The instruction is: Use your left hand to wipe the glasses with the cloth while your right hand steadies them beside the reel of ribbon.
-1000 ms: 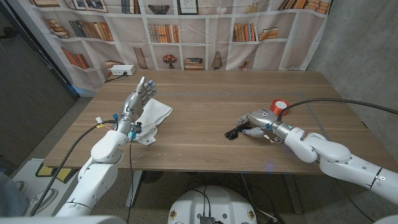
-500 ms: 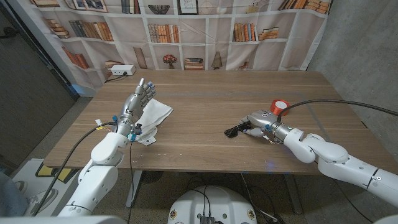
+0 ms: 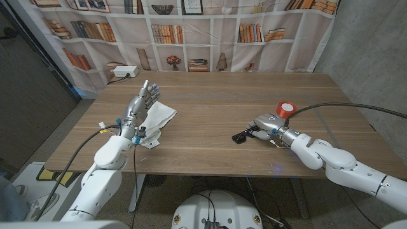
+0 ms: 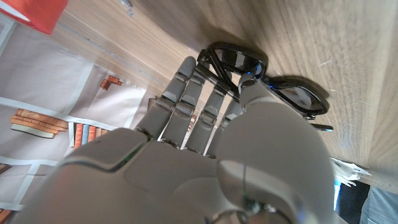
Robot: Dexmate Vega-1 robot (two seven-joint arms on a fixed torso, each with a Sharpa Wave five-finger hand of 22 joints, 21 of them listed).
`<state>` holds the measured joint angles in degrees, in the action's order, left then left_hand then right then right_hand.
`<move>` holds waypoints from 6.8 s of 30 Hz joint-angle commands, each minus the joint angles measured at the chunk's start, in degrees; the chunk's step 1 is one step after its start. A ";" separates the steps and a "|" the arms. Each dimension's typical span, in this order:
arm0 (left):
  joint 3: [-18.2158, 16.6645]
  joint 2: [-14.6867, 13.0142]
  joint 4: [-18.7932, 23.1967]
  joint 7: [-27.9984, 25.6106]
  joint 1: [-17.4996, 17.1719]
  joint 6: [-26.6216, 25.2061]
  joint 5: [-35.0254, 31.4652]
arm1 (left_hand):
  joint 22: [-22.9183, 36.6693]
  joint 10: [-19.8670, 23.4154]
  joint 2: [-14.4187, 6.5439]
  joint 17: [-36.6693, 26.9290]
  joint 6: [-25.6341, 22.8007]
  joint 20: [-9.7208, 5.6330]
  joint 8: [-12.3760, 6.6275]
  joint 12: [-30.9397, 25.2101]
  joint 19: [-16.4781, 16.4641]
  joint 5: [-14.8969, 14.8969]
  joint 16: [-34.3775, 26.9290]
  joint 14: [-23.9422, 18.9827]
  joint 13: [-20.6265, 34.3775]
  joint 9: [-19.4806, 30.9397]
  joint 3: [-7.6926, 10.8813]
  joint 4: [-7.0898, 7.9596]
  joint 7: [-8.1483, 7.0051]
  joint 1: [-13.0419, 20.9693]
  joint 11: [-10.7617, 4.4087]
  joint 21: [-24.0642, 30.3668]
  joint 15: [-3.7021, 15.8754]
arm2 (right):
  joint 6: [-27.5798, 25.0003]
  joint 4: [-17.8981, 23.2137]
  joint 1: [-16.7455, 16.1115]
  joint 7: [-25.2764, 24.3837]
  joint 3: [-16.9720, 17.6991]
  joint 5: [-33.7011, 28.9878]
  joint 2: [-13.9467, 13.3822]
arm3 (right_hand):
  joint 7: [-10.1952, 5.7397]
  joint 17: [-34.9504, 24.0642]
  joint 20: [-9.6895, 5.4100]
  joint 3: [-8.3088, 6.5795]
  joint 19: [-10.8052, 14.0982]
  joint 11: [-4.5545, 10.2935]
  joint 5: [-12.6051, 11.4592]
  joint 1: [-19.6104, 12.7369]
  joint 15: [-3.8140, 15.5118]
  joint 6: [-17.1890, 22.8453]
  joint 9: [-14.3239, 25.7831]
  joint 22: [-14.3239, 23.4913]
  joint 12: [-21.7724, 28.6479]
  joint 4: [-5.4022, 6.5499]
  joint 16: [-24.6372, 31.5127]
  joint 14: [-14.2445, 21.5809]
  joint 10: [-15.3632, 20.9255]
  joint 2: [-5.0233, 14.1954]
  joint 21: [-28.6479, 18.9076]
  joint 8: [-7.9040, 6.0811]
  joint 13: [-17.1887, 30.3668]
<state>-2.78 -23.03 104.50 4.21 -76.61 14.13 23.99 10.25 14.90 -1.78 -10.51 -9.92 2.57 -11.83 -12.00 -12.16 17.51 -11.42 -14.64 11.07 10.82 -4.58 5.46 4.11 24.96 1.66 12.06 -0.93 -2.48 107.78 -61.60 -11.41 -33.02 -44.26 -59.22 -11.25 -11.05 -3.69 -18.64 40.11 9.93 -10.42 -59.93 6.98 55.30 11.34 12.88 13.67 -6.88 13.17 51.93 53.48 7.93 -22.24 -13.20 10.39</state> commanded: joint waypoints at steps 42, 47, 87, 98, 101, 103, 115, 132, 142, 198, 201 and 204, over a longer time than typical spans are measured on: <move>0.38 -0.86 -0.44 0.61 1.86 -1.27 0.33 | 0.19 1.08 -0.75 -0.17 -0.78 0.17 0.09 -0.02 -0.40 -0.25 0.06 -0.94 0.09 0.06 -0.44 0.09 -0.06 0.53 -0.20 -0.13 0.03 | -0.72 3.38 -7.31 -19.91 7.23 17.70 9.98 | 1.74 -0.18 -8.11 -0.10 0.92 0.02 -0.21 4.84 6.20 -3.63 0.72 1.02 -1.47 5.90 -0.55 3.03 0.85 3.43 -2.43 1.82 0.25; 0.13 -0.74 -0.51 0.47 1.46 -1.11 0.50 | 0.19 1.07 -0.84 -0.17 -0.88 0.17 0.08 0.01 -0.39 -0.28 0.09 -0.92 0.09 0.06 -0.45 0.08 -0.09 0.61 -0.25 -0.15 -0.01 | -0.63 4.29 -7.46 -18.48 7.61 20.50 10.63 | 2.07 -0.19 -8.14 -0.37 1.00 0.14 -0.31 5.84 6.19 -4.07 0.93 1.12 -1.50 7.17 -0.61 3.22 0.95 3.71 -2.69 1.81 0.26; -1.13 -3.27 1.45 0.78 2.80 -6.07 0.27 | 0.20 1.67 -1.62 -0.16 -1.51 0.07 -0.03 -0.05 -0.79 -0.57 -0.05 -1.62 0.10 0.06 -0.45 0.03 0.01 1.18 -0.15 -0.08 0.03 | -7.12 11.50 -9.82 -3.15 17.40 55.73 20.10 | 4.41 -0.49 -8.09 -4.32 4.03 -2.37 -0.07 2.14 6.38 0.75 3.01 1.00 -0.17 4.99 0.65 8.98 6.44 1.95 -5.40 -0.71 0.45; -1.91 -7.50 4.18 -0.40 1.74 -8.66 -6.22 | 0.06 2.06 -3.06 0.16 -1.85 0.18 -0.13 0.22 -0.57 -1.53 0.30 -2.09 0.05 0.04 3.25 -6.14 -0.72 12.32 -1.64 -0.48 1.42 | -14.60 13.84 -9.62 -2.18 19.29 59.99 21.68 | 4.86 -0.43 -8.07 -4.15 4.61 -2.50 0.09 2.23 6.19 0.54 3.48 0.94 -0.09 4.96 0.76 10.04 7.11 1.81 -5.91 -0.64 0.49; -2.07 -9.04 5.41 -1.53 1.13 -9.83 -9.65 | 0.06 2.04 -2.87 0.19 -1.84 -0.03 -0.10 0.27 -0.30 -1.76 0.36 -2.09 0.05 0.05 3.65 -7.16 -0.91 13.98 -1.92 -0.59 1.62 | -15.31 13.94 -9.37 -2.07 18.97 59.22 21.39 | 4.91 -0.40 -8.09 -4.13 4.57 -2.42 0.09 2.27 6.21 0.32 3.60 0.93 -0.18 4.98 0.70 10.10 6.99 1.83 -5.97 -0.56 0.50; -2.10 -9.92 6.21 -2.45 0.71 -10.85 -11.98 | 0.06 2.00 -2.69 0.20 -1.90 -0.10 -0.11 0.31 -0.28 -1.89 0.38 -2.13 0.06 0.06 3.88 -7.84 -1.20 15.08 -2.08 -0.59 1.91 | -15.64 13.97 -9.18 -2.07 18.74 58.63 21.22 | 4.91 -0.38 -8.09 -4.10 4.59 -2.43 0.09 2.33 6.18 0.24 3.66 0.93 -0.19 5.03 0.65 10.10 7.02 1.85 -6.02 -0.53 0.51; -4.29 -12.18 11.30 -10.11 -3.75 -19.47 -24.55 | 0.14 2.29 -1.87 0.20 -2.29 -1.10 -0.17 0.26 -1.49 -2.33 0.29 -2.67 0.09 0.11 4.37 -9.85 -1.99 18.22 -3.48 -0.12 2.78 | -21.38 14.91 -7.83 -1.92 19.07 60.35 22.98 | 5.14 -0.31 -8.10 -4.04 4.50 -2.51 0.10 2.55 6.17 0.17 4.05 0.91 -0.37 5.23 0.42 10.20 6.92 2.04 -6.23 -0.54 0.54; -5.02 -14.60 11.48 -11.88 -8.88 -19.79 -34.17 | 0.16 2.66 -0.18 0.15 -2.67 -1.45 -0.18 0.20 -2.18 -2.48 0.31 -2.98 0.14 0.15 3.93 -11.04 -3.12 19.67 -4.74 0.05 3.95 | -28.86 16.17 -5.72 0.60 19.38 63.79 24.11 | 5.63 -0.23 -8.08 -4.08 4.87 -2.81 0.12 2.53 6.18 0.24 4.55 0.81 -0.47 5.14 0.22 10.66 7.16 1.94 -6.71 -0.57 0.54; -5.90 -15.53 11.19 -11.31 -11.41 -21.00 -36.54 | 0.14 2.32 1.60 0.13 -2.25 -1.26 0.06 0.37 -2.71 -2.26 0.41 -2.89 0.17 0.15 3.25 -11.77 -3.48 20.30 -5.14 0.13 4.07 | -31.17 15.58 -3.39 1.32 18.11 63.61 24.66 | 5.51 -0.19 -8.09 -4.08 4.76 -2.84 0.14 2.63 6.18 0.09 4.79 0.74 -0.59 5.19 0.03 10.64 7.09 1.97 -6.82 -0.50 0.54; 22.65 -37.89 1.31 -16.02 8.76 -41.67 -53.76 | 0.23 4.39 3.70 -0.16 -4.68 -0.57 -0.21 0.11 -5.00 0.15 0.12 -5.00 0.33 0.29 1.94 -12.43 -6.00 22.52 -7.53 0.37 6.14 | -32.81 13.72 -0.24 2.86 16.07 62.74 26.51 | 5.13 -0.22 -8.07 -4.20 4.29 -2.71 0.19 3.09 6.16 0.06 5.83 0.39 -0.99 5.40 -0.56 10.84 7.04 2.06 -7.56 -0.28 0.59; 22.56 -37.21 0.58 -16.65 8.97 -40.51 -50.55 | 0.09 5.22 4.03 -0.17 -5.47 5.34 -0.33 -0.06 -7.53 0.98 0.04 -5.47 0.37 0.34 1.43 -12.32 -6.45 22.84 -7.65 0.87 6.53 | -32.82 13.81 -0.35 2.74 16.12 62.64 26.46 | 5.13 -0.22 -8.06 -4.20 4.28 -2.65 0.19 3.11 6.18 0.03 5.87 0.37 -1.02 5.40 -0.59 10.82 7.01 2.04 -7.61 -0.25 0.60; 23.14 -36.59 -0.67 -17.76 9.48 -39.35 -48.80 | -0.03 5.65 4.34 -0.10 -5.58 8.45 -0.23 -0.09 -10.46 1.41 0.18 -5.37 0.40 0.36 1.11 -12.39 -6.74 23.34 -7.48 1.49 6.31 | -33.32 14.00 -0.28 2.66 16.09 62.66 26.45 | 5.08 -0.22 -8.06 -4.21 4.21 -2.68 0.19 3.11 6.20 0.00 5.89 0.36 -1.03 5.39 -0.63 10.78 7.00 2.02 -7.63 -0.21 0.60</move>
<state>16.96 -58.60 104.96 -13.84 -69.53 -24.57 -29.34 10.14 19.69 1.66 -10.55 -15.25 9.02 -12.26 -11.90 -20.81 18.45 -11.54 -19.76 11.34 11.08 -3.00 -6.70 -2.06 47.79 -5.90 12.96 2.34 -35.26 121.59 -61.87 -8.74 -17.16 18.23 -32.71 -6.09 -11.20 -4.80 -22.76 44.48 7.19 -10.13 -56.59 11.12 54.85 16.91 13.23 12.79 -1.67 12.80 62.23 60.30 9.34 -29.46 -13.31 10.80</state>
